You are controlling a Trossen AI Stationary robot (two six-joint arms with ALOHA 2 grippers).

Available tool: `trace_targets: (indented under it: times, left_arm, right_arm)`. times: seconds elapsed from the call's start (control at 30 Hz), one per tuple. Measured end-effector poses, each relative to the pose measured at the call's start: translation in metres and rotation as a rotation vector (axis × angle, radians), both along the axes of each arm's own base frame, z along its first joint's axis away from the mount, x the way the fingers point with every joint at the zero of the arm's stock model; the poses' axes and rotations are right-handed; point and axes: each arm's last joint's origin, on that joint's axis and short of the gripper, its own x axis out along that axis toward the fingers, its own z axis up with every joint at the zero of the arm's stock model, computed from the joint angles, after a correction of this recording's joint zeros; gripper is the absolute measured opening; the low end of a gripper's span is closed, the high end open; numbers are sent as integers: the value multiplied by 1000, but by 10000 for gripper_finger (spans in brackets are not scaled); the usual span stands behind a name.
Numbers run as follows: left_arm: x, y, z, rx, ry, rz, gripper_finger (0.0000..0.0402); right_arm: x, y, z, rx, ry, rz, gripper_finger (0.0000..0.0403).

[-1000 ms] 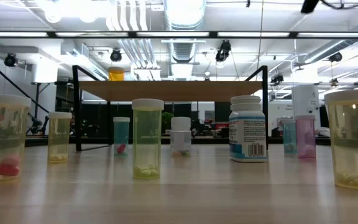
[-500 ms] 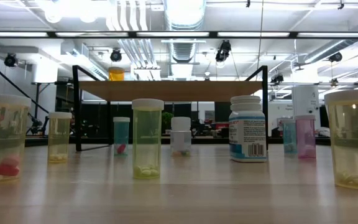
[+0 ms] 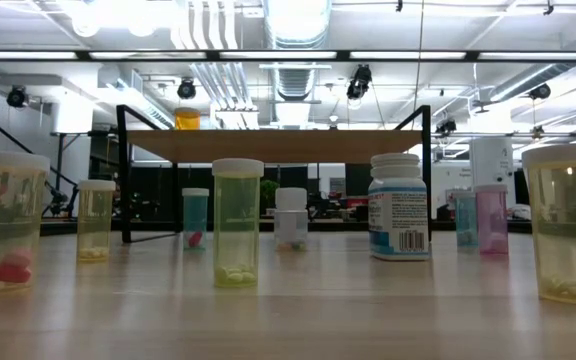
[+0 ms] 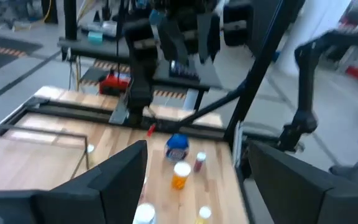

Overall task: Pick and place medicine bottles onto shelf by color
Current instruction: Put the white pill bottle on the shelf

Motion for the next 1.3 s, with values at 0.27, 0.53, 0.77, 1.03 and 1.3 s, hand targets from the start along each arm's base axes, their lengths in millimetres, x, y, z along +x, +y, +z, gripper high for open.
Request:
trace_targets:
  times: [0.27,0.53,0.77,1.03,1.3]
  left_arm:
    - [-21,9,8,-42,-99,1,264]
    - [-42,18,21,-68,-167,2,264]
    - [-52,23,25,-75,-189,4,264]
    - [-57,25,27,-54,-203,4,264]
    - [-59,26,27,-57,-206,4,264]
  right_arm:
    - [22,29,-14,-5,515,-67,67]
    - [37,29,-58,363,1019,-593,93]
    - [67,37,-93,542,1123,-783,184]
    - [113,23,-141,483,1171,-849,270]
    - [131,16,-166,378,1181,-862,300]
